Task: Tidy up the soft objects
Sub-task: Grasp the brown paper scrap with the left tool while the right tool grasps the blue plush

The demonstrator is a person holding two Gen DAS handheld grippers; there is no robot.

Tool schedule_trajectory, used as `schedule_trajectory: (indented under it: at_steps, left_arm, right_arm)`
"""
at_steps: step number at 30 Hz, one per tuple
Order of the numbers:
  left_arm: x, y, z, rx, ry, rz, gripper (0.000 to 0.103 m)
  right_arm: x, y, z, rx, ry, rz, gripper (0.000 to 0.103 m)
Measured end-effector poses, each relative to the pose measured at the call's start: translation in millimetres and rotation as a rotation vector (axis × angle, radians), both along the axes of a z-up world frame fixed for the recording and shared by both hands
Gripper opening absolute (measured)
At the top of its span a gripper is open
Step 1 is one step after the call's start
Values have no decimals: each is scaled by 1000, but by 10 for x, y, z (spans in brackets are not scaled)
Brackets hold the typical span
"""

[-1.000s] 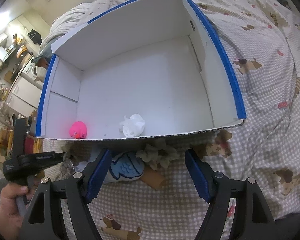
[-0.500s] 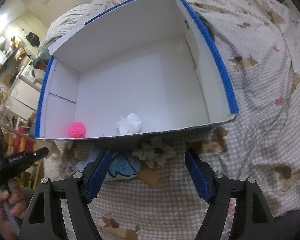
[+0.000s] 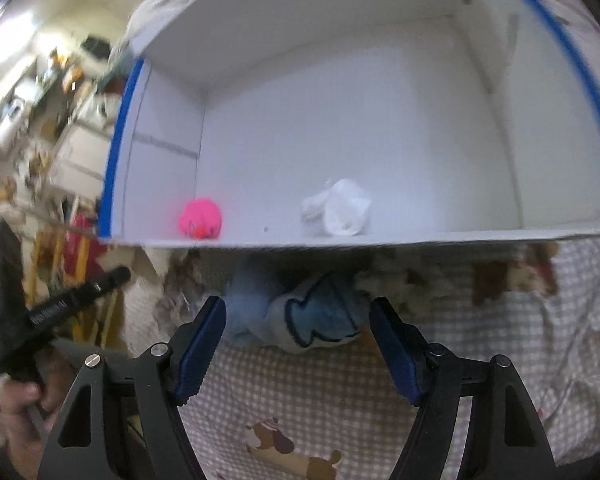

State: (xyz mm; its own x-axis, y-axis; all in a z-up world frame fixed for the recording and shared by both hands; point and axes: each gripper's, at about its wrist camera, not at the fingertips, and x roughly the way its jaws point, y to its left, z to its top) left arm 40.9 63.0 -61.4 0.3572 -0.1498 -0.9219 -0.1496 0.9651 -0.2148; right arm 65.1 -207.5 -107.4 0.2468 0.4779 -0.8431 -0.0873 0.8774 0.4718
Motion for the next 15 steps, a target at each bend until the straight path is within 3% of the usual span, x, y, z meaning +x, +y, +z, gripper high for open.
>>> schedule_trajectory:
  at_steps: [3,5,7,8,15]
  left_arm:
    - [4,-6,-2,2,1,0,5]
    - [-7,-15,6,8,0,0,5]
    - [-12,-19,3,9,0,0,5]
    - [-17,-21,1,11,1,-1,5]
    - [-36,-11,-7,30,-3,-5,5]
  right_arm:
    - [16,128,-60,-68,-6,37,79]
    - [24,165,-73,-85,-12,49,63]
    - [28,188,-75,-102,-20,60,56]
    - [26,205,-74,-111,-27,65,46]
    - [-100,180,23,-145,-85,98,32]
